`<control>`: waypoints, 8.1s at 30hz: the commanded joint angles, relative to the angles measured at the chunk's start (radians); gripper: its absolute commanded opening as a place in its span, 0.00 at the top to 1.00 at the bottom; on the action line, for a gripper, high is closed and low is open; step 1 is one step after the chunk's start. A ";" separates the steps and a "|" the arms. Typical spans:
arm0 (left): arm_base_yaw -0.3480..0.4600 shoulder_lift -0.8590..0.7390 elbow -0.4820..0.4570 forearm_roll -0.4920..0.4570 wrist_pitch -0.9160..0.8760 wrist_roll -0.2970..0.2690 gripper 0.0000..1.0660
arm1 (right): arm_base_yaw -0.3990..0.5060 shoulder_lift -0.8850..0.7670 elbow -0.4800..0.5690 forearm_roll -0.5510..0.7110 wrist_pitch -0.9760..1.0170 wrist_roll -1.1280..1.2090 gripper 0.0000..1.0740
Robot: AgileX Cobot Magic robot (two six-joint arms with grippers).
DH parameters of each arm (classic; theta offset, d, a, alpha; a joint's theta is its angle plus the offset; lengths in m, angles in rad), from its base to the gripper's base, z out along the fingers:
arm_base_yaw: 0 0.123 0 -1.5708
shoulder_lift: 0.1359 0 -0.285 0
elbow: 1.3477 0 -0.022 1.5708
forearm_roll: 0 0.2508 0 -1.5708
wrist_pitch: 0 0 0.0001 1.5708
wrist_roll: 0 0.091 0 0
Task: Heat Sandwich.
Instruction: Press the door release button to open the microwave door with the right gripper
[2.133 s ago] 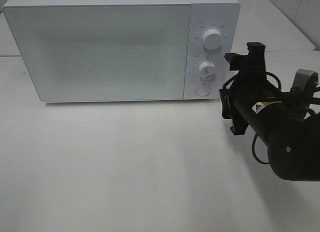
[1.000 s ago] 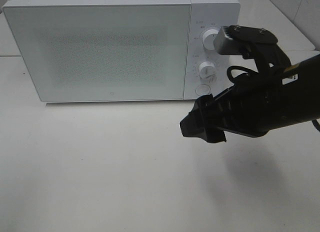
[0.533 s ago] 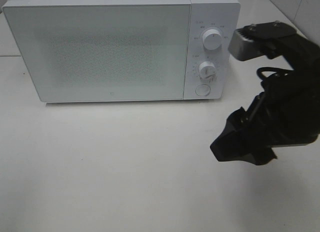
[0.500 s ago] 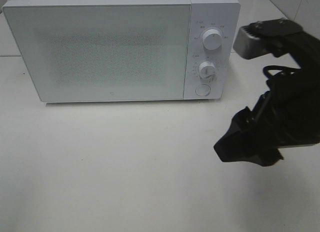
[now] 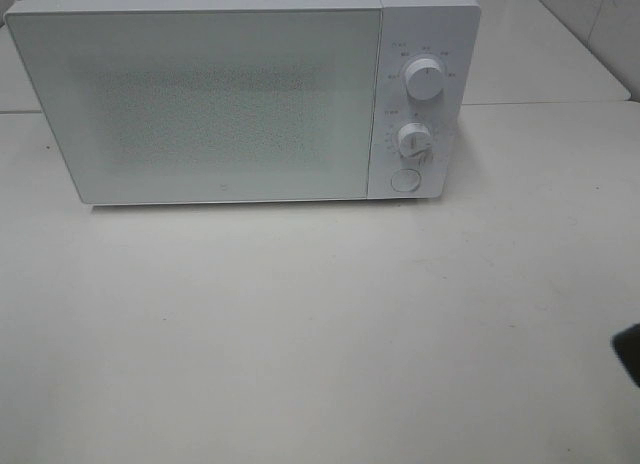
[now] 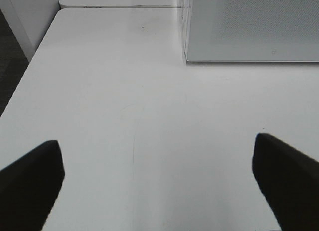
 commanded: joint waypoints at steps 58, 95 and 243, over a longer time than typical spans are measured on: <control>-0.005 -0.022 0.001 0.004 -0.005 0.000 0.09 | -0.610 -0.706 0.236 -0.231 0.008 0.163 0.31; -0.005 -0.022 0.001 0.004 -0.005 0.000 0.09 | -0.610 -0.191 0.194 -0.205 -0.426 0.163 0.31; -0.005 -0.022 0.001 0.004 -0.005 0.000 0.09 | 0.123 1.062 0.283 0.586 -2.001 1.386 1.00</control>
